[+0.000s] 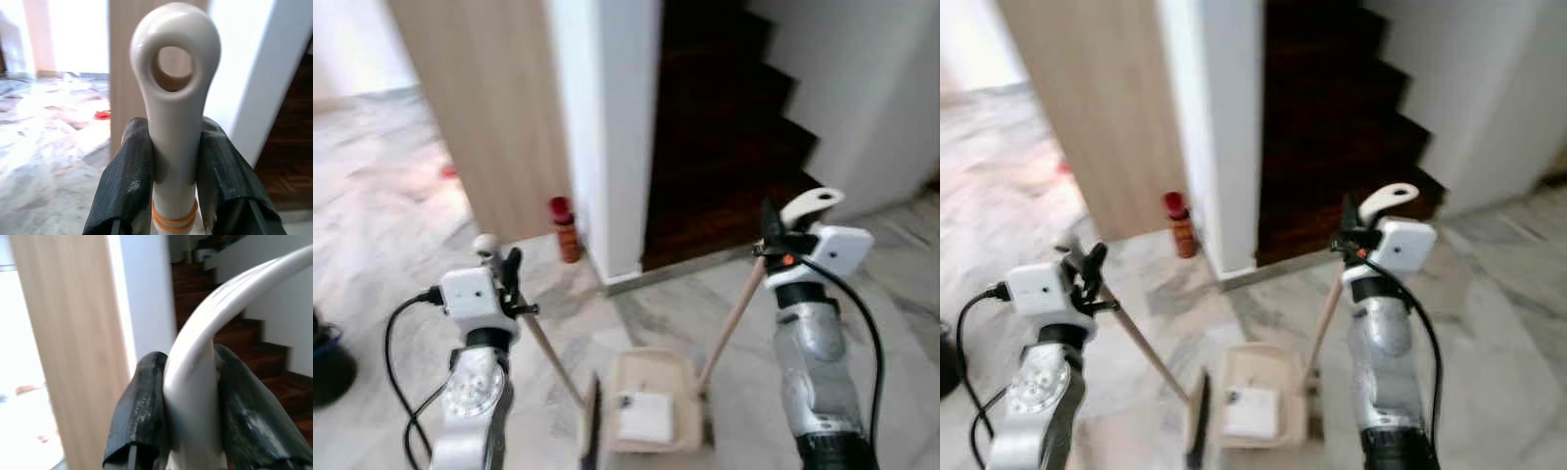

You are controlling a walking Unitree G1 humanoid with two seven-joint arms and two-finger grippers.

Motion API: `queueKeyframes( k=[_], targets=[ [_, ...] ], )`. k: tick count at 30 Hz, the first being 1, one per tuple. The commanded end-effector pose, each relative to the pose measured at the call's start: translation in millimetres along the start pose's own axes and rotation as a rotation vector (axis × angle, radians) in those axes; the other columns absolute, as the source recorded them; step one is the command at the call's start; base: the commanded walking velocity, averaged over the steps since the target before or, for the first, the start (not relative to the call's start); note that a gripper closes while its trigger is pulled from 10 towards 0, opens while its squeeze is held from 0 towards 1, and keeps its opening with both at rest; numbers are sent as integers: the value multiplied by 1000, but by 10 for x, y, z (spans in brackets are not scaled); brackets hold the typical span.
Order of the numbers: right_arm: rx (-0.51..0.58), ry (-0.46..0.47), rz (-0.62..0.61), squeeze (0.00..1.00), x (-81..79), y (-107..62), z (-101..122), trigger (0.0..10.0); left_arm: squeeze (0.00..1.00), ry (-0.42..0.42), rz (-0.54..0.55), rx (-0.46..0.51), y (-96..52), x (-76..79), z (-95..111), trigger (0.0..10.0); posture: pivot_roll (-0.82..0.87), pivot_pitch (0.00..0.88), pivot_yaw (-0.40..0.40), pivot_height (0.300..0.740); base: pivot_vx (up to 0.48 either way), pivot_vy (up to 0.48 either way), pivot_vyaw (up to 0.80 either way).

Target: Sweep floor

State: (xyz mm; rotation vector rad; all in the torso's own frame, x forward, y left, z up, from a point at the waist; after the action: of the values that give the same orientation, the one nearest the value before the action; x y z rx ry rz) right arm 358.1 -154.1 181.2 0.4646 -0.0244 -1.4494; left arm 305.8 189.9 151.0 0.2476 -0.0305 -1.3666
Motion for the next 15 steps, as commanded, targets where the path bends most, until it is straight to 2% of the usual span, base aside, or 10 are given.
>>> queueKeyframes(
  k=[1,15],
  targets=[
    [72,63,-9,0,-2,36,159,10000,0,28,-5,43,13,10,119,10000,10,0,30,740,0,409,0],
    [62,92,4,0,-55,59,128,10000,0,23,-15,40,17,29,120,10000,19,0,35,740,0,410,0]
  ],
)
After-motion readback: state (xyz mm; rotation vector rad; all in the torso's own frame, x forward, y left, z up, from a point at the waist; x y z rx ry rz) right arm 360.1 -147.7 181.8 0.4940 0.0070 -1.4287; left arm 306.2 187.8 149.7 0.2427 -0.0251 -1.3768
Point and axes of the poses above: a point about 5 cm out from each wrist's last joint towards the gripper, its own y axis pointing out of the wrist towards the gripper, its own z axis along the axis of the wrist's last joint, x = y × z, the point moved 5 cm from there along y, pointing out of the wrist towards the gripper, and after that the axes turned 12 degrees about y, right-handed, at the moved point
